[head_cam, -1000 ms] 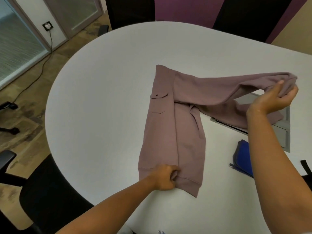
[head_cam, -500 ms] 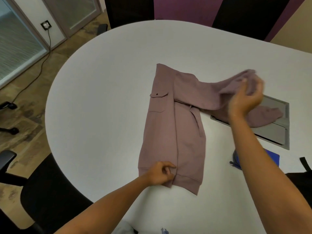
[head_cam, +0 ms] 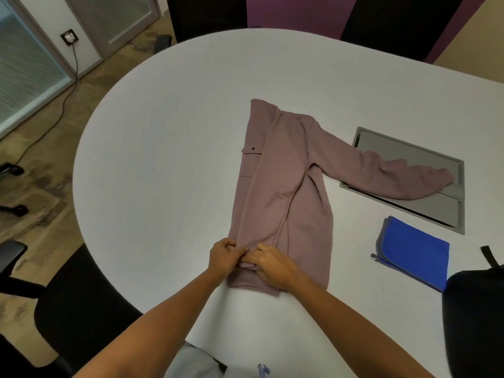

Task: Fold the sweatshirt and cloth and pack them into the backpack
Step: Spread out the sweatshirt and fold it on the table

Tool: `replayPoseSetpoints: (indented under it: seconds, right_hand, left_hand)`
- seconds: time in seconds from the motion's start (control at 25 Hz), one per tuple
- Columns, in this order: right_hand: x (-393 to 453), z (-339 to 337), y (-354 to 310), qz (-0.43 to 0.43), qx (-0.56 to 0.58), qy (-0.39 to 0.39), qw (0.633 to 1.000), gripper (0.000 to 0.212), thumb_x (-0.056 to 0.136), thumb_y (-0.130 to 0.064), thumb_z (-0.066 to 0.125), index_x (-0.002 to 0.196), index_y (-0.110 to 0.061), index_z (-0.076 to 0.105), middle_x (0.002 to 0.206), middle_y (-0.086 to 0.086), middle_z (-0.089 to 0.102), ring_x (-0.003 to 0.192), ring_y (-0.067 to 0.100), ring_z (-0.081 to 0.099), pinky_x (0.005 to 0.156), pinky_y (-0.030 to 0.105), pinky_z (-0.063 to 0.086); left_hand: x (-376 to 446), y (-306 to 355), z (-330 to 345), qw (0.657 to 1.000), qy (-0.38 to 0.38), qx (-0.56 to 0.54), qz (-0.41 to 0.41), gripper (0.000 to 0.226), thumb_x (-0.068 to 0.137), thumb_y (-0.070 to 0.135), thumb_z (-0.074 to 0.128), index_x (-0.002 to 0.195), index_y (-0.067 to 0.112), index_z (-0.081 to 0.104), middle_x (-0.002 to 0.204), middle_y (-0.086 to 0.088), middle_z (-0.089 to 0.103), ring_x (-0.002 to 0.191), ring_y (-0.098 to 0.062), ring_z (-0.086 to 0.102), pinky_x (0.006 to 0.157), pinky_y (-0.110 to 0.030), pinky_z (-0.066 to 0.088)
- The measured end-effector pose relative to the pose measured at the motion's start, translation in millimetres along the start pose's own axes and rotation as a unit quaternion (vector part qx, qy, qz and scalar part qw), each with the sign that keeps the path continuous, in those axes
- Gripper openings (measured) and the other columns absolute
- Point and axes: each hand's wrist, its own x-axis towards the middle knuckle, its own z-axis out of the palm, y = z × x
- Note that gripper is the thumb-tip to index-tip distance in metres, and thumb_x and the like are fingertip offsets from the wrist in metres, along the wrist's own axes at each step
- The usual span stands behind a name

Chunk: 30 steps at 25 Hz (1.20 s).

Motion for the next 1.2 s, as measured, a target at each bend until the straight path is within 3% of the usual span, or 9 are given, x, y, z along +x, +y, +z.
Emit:
replayPoseSetpoints:
  seconds: [0.12, 0.2, 0.32, 0.4, 0.6, 0.68, 0.84, 1.08, 1.2]
  right_hand:
    - [-6, -10, -6, -0.006, -0.012, -0.039, 0.999, 0.054, 0.092, -0.051, 0.053, 0.142, -0.029, 0.051, 0.128, -0.006, 0.064, 0.111, 0.016, 0.050, 0.099, 0.032, 0.038]
    - [-12, -11, -3, 0.035, 0.035, -0.063, 0.997, 0.064, 0.090, -0.068, 0.043, 0.143, -0.032, 0.050, 0.133, -0.009, 0.062, 0.116, 0.014, 0.049, 0.105, 0.033, 0.031]
    - [-18, -8, 13, 0.125, 0.113, 0.049, 0.984, 0.049, 0.094, -0.060, 0.047, 0.133, -0.033, 0.061, 0.130, -0.009, 0.063, 0.122, 0.013, 0.053, 0.108, 0.030, 0.032]
    - [-21, -6, 26, 0.195, 0.079, 0.103, 0.972, 0.045, 0.095, -0.050, 0.056, 0.134, -0.028, 0.059, 0.135, -0.006, 0.059, 0.128, 0.018, 0.050, 0.106, 0.032, 0.029]
    - [-24, 2, 41, 0.326, -0.003, 0.057, 0.944, 0.061, 0.094, -0.060, 0.049, 0.146, -0.030, 0.041, 0.157, -0.003, 0.033, 0.142, 0.022, 0.029, 0.113, 0.042, 0.022]
    - [-18, 6, 40, 0.341, -0.012, 0.061, 0.938, 0.060, 0.095, -0.059, 0.047, 0.147, -0.030, 0.039, 0.159, 0.000, 0.029, 0.142, 0.024, 0.029, 0.114, 0.045, 0.023]
    - [1, 8, 34, 0.378, 0.019, 0.079, 0.922, 0.063, 0.095, -0.055, 0.052, 0.148, -0.024, 0.038, 0.160, 0.004, 0.029, 0.144, 0.027, 0.028, 0.117, 0.045, 0.022]
    - [27, 2, 35, 0.421, 0.026, 0.083, 0.903, 0.062, 0.098, -0.047, 0.050, 0.151, -0.019, 0.035, 0.159, 0.007, 0.031, 0.146, 0.028, 0.026, 0.118, 0.045, 0.019]
    - [43, -6, 44, 0.443, 0.024, 0.129, 0.887, 0.058, 0.097, -0.045, 0.052, 0.147, -0.017, 0.040, 0.154, 0.008, 0.038, 0.142, 0.029, 0.032, 0.115, 0.047, 0.025]
  left_hand:
    - [-5, -3, 0, 0.994, 0.057, 0.084, 0.049, 0.023, 0.072, 0.016, 0.081, 0.086, 0.014, 0.062, 0.079, -0.003, 0.067, 0.077, -0.027, 0.067, 0.065, -0.029, 0.056]
    - [-5, -6, -3, 0.985, 0.090, 0.138, 0.051, 0.044, 0.069, 0.025, 0.086, 0.096, 0.013, 0.053, 0.092, -0.003, 0.059, 0.084, -0.025, 0.062, 0.064, -0.026, 0.046]
    - [-2, -7, -7, 0.989, 0.049, 0.134, -0.046, 0.073, 0.065, 0.039, 0.090, 0.114, 0.007, 0.045, 0.109, -0.006, 0.053, 0.100, -0.027, 0.057, 0.074, -0.032, 0.045]
    - [1, -6, -9, 0.992, -0.020, 0.094, -0.086, 0.070, 0.067, 0.037, 0.090, 0.116, 0.002, 0.053, 0.112, -0.009, 0.062, 0.099, -0.028, 0.061, 0.074, -0.032, 0.049]
    - [18, 1, -30, 0.981, -0.169, 0.016, -0.094, 0.053, 0.083, 0.011, 0.078, 0.129, -0.004, 0.057, 0.123, -0.015, 0.066, 0.106, -0.030, 0.065, 0.091, -0.039, 0.056]
    - [25, 7, -47, 0.970, -0.225, 0.043, -0.085, 0.054, 0.088, 0.008, 0.072, 0.137, 0.000, 0.051, 0.127, -0.013, 0.064, 0.107, -0.027, 0.065, 0.086, -0.034, 0.057]
    - [41, 4, -91, 0.960, -0.230, 0.127, -0.092, 0.057, 0.087, 0.009, 0.074, 0.138, 0.000, 0.050, 0.123, -0.012, 0.064, 0.097, -0.023, 0.064, 0.073, -0.026, 0.055]
    - [67, 19, -122, 0.896, -0.228, 0.361, -0.122, 0.084, 0.075, 0.034, 0.087, 0.139, 0.003, 0.043, 0.127, -0.017, 0.060, 0.104, -0.032, 0.065, 0.088, -0.045, 0.059]
    - [88, 55, -113, 0.923, -0.183, 0.331, -0.077, 0.114, 0.064, 0.052, 0.089, 0.148, 0.007, 0.026, 0.149, -0.016, 0.041, 0.129, -0.037, 0.050, 0.100, -0.052, 0.048]
